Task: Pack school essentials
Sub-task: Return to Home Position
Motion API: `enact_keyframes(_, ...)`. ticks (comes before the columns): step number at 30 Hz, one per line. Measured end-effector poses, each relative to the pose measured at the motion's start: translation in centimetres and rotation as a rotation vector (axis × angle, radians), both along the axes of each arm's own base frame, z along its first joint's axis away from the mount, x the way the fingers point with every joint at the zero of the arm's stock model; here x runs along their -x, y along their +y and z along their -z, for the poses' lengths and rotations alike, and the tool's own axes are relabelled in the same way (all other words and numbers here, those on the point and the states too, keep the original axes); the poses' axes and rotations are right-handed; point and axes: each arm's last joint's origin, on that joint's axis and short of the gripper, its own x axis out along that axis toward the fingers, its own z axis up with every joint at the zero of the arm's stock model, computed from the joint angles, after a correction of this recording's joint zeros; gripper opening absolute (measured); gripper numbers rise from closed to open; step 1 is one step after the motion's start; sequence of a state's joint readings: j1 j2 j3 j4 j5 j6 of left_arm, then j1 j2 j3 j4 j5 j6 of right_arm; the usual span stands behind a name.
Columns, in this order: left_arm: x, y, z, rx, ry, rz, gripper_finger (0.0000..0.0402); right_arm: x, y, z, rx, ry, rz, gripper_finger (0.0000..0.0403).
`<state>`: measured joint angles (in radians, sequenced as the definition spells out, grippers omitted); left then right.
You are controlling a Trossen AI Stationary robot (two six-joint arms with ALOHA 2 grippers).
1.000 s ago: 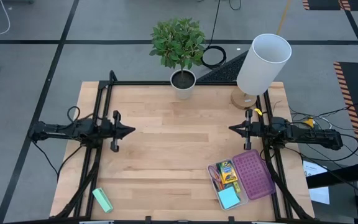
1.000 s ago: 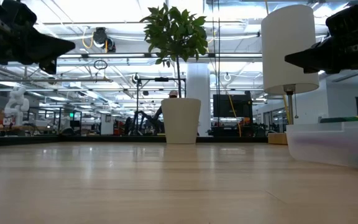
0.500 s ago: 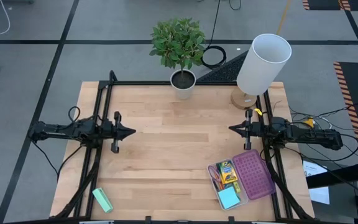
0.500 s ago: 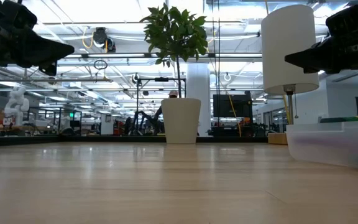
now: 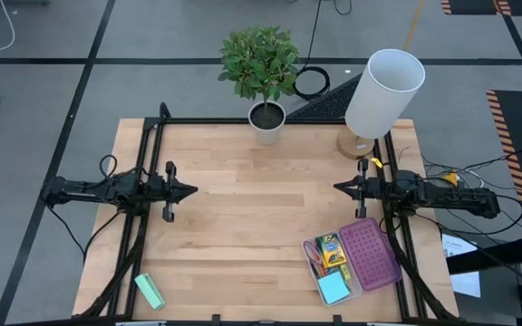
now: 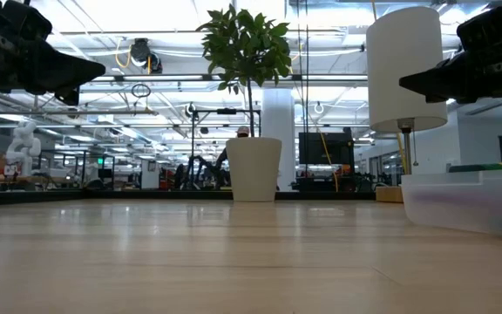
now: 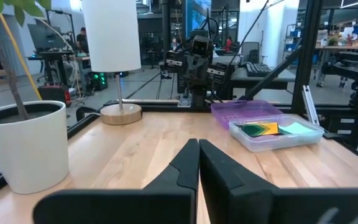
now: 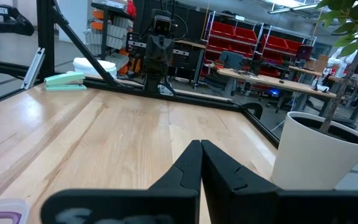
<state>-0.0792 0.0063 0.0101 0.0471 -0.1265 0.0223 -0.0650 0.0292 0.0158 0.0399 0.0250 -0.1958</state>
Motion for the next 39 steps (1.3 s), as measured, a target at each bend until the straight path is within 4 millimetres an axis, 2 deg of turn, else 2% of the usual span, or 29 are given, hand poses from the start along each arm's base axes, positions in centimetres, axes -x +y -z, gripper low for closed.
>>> enact_keyframes(7, 0.0, 0.0, -0.06, 0.001, -0.006, 0.0, 0.0003, 0.0, 0.0, 0.0, 0.0, 0.0, 0.0, 0.0)
enact_keyframes(16, 0.0, 0.0, -0.07, 0.001, -0.007, 0.0, 0.0031, 0.0, 0.0, 0.0, 0.0, 0.0, 0.0, 0.0)
enact_keyframes(39, 0.0, 0.0, -0.08, 0.001, -0.008, 0.0, 0.0033, 0.0, 0.0, 0.0, 0.0, 0.0, 0.0, 0.0)
